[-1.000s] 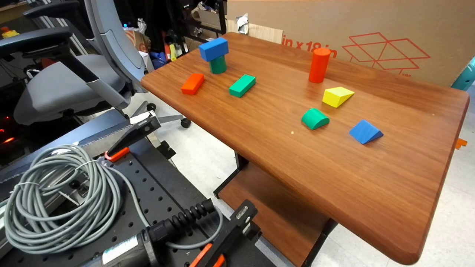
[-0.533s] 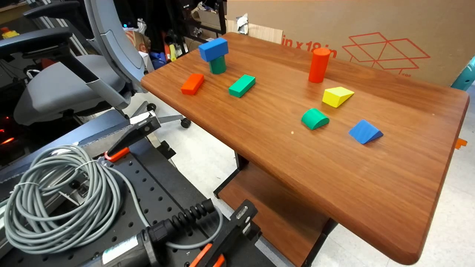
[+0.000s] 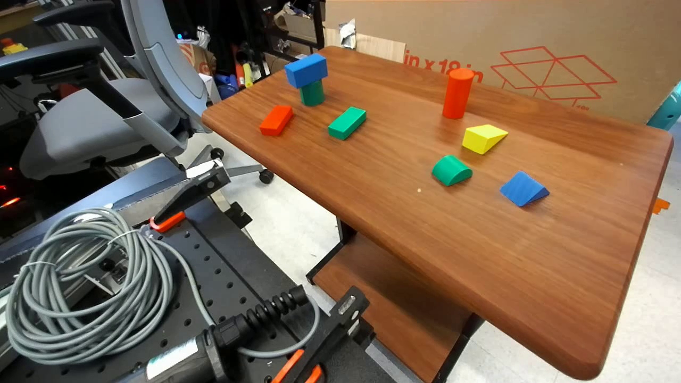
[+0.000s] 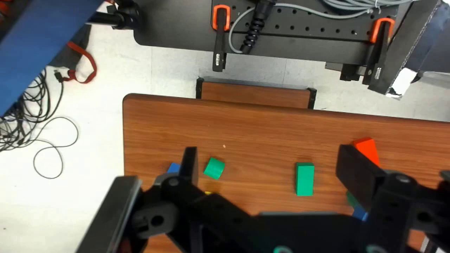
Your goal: Put the semi cylinder on top of the orange cylinder
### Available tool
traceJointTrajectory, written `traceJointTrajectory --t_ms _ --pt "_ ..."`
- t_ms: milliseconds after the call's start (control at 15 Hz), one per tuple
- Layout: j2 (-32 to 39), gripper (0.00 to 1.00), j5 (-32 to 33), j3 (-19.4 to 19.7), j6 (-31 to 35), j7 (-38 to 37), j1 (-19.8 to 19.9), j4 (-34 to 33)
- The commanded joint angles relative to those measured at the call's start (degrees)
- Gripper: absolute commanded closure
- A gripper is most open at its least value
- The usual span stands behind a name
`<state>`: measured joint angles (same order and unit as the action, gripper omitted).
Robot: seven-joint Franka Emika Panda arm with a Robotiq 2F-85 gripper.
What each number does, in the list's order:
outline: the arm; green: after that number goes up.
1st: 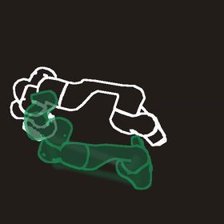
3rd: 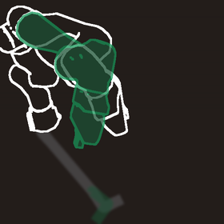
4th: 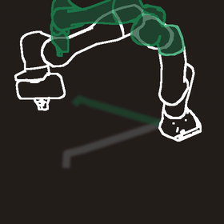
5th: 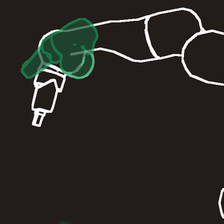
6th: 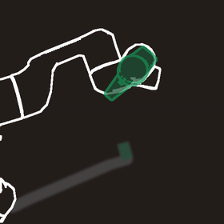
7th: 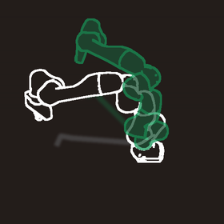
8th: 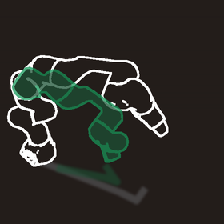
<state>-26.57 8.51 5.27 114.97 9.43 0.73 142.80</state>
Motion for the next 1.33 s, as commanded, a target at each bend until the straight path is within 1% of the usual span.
traceJointTrajectory --t_ms 0,267,533,800,1133,1200,1267 --pt "14.8 0.00 -3.1 -0.5 1.0 -0.7 -0.3 -9.7" --pt "26.7 0.00 -6.7 -0.8 3.4 -2.9 0.5 -16.8" --pt "35.8 0.00 -7.2 -1.1 5.3 -7.4 0.9 -21.6" --pt "41.5 0.00 -6.2 -0.7 8.7 -11.1 1.2 -23.1" --pt "46.5 0.00 -7.9 -0.4 10.8 -12.7 2.5 -25.4" --pt "47.0 0.00 -9.1 -0.5 12.3 -13.0 2.9 -25.5" --pt "47.5 0.00 -8.7 -0.4 13.0 -13.0 3.0 -25.5"
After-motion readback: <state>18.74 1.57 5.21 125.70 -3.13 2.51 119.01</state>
